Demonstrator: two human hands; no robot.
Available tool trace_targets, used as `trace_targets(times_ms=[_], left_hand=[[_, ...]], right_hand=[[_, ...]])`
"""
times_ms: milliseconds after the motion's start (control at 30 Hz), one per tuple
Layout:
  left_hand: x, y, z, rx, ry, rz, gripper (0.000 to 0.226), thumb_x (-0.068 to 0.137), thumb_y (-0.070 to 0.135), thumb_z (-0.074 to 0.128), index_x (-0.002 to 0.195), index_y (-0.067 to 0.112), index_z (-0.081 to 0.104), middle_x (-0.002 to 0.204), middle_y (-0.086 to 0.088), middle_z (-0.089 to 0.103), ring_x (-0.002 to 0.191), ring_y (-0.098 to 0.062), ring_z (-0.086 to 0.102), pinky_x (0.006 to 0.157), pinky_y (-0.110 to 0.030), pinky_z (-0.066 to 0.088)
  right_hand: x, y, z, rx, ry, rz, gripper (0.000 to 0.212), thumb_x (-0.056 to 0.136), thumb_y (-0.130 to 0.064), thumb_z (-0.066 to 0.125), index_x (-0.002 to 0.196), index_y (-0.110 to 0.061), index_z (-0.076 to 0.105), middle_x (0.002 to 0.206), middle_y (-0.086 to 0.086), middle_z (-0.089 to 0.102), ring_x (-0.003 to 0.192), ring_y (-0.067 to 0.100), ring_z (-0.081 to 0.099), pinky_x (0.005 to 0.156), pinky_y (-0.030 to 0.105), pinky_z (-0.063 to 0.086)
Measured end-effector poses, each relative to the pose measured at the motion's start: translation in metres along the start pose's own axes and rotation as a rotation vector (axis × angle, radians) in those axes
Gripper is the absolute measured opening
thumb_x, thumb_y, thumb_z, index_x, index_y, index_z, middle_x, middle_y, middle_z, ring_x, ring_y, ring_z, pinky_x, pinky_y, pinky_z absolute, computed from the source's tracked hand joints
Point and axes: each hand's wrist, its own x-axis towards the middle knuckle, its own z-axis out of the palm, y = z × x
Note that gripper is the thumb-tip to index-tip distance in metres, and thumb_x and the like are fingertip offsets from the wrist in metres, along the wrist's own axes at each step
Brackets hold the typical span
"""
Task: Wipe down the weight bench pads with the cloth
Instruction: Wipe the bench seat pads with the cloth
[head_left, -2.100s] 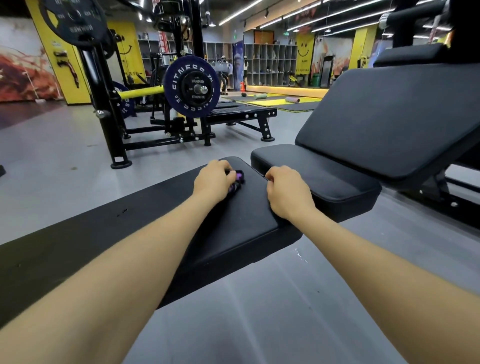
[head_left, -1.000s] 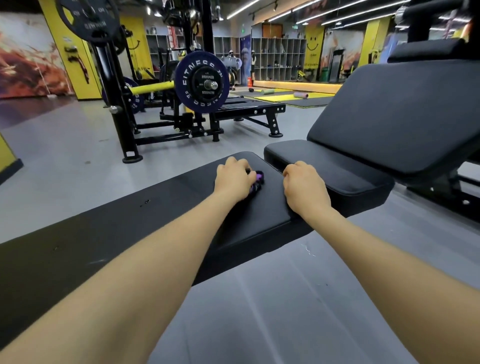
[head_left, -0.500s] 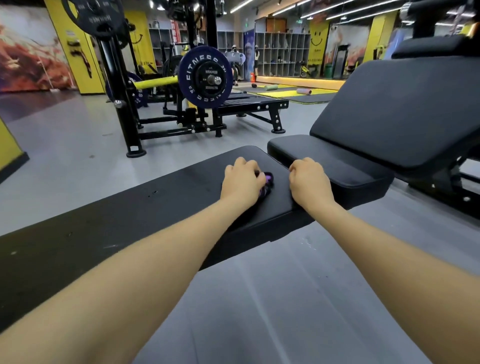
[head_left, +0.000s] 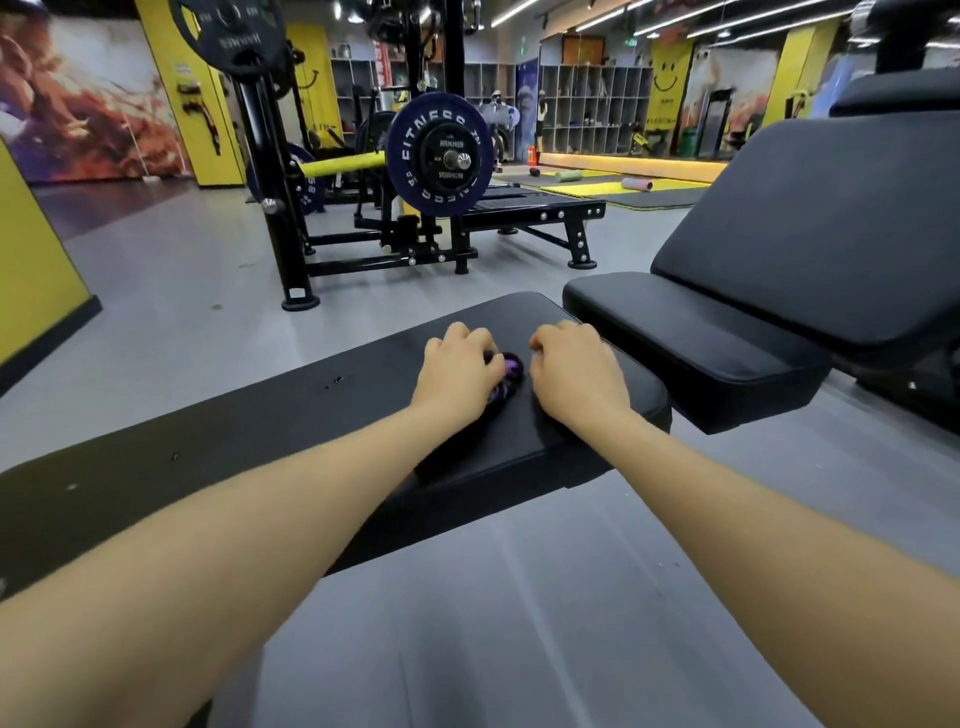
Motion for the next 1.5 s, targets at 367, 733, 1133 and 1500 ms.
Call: trace_targets(times_ms=[367,733,1133,1500], left_hand=[[-0.04,-0.019,-0.009,0.0,0.059,0.089,0.021,0.095,0.028,0.045,0.105,0.013,0.055,0.106,-0.003,0.043,0.096,-0.027,0.039,0.084,-0.027,0.028],[0.046,-0.035,0.003,0.056,0.012,-0.17,0.03,0.096,0.031,0.041,0.114,0.011,0.055,0.124,-0.014,0.044,0.113,-0.037,0.039,0.091,-0.038,0.036],[-0.001,-0.056,-0.013,0.035,0.008,0.071,0.024,0.093,0.031,0.046,0.105,0.014,0.056,0.11,-0.007,0.048,0.102,-0.029,0.043,0.091,-0.033,0.034],[0.03,-0.064,-0.014,0.067,0.006,-0.12,0.026,0.095,0.029,0.044,0.11,0.011,0.055,0.12,-0.012,0.044,0.108,-0.034,0.038,0.085,-0.035,0.034]], right_hand=[[-0.006,0.0,0.004,-0.057,0.014,-0.034,0.025,0.096,-0.012,0.038,0.112,-0.011,0.057,0.11,0.008,0.057,0.103,0.028,0.048,0.08,0.035,0.037],[-0.002,-0.001,0.003,-0.063,-0.028,-0.02,0.026,0.094,-0.011,0.041,0.113,-0.014,0.058,0.114,0.006,0.058,0.109,0.027,0.048,0.087,0.036,0.037],[0.024,-0.042,0.018,-0.013,-0.128,-0.077,0.029,0.094,-0.014,0.042,0.12,-0.015,0.055,0.124,0.007,0.052,0.114,0.027,0.046,0.089,0.035,0.036],[0.017,-0.04,0.028,-0.036,-0.084,-0.093,0.026,0.095,-0.012,0.039,0.116,-0.011,0.055,0.118,0.008,0.053,0.108,0.028,0.047,0.088,0.035,0.037]])
